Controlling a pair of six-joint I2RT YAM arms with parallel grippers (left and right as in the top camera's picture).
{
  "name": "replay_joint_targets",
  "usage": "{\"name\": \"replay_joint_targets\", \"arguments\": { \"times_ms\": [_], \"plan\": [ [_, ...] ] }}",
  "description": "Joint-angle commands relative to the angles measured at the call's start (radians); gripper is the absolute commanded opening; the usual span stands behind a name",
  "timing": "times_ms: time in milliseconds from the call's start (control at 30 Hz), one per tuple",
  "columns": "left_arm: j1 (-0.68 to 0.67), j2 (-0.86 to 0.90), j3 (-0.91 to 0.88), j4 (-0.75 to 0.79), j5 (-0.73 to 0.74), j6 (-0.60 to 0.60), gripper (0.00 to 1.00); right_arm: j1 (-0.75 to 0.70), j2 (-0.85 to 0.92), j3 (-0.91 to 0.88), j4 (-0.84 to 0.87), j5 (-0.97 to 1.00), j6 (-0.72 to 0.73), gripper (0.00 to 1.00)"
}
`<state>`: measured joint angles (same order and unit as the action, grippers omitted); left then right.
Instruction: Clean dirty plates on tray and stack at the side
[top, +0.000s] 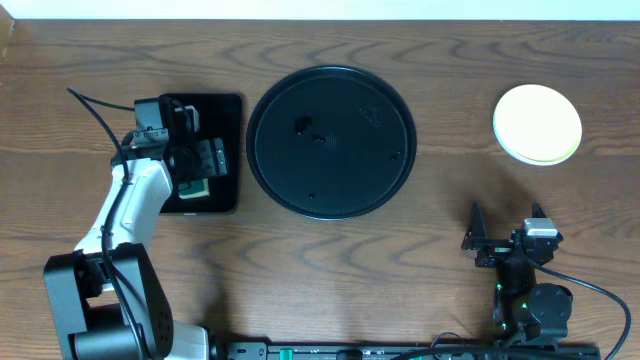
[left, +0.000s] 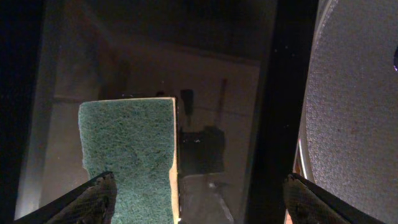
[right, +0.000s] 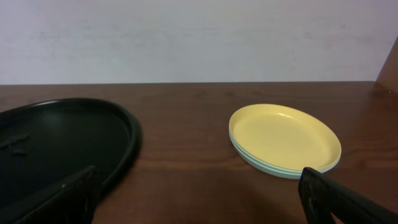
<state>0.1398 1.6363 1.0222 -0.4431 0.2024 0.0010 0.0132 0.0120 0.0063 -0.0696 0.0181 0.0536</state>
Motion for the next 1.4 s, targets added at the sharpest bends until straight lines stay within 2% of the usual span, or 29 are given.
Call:
{"name": "replay_joint_targets", "arguments": {
  "times_ms": [0, 967, 1167, 1367],
  "plan": [
    [0.001, 0.007, 0.001, 0.001, -0.013, 0.006, 0.86, -0.012, -0.007, -0.001, -0.005, -0.004, 0.017, 0.99],
    [0.001, -0.007, 0.001, 0.000, -0.013, 0.006, 0.86, -0.012, -0.007, -0.001, -0.005, -0.004, 0.017, 0.99],
    [0.001, -0.138, 0.001, 0.000, -0.013, 0.006, 0.86, -0.012, -0.007, -0.001, -0.005, -0.004, 0.017, 0.99],
    [0.001, -0.403, 0.001, 0.000, -0.062, 0.006, 0.86, -0.012, -0.007, -0.001, -0.005, -0.004, 0.017, 0.99]
  ]
}}
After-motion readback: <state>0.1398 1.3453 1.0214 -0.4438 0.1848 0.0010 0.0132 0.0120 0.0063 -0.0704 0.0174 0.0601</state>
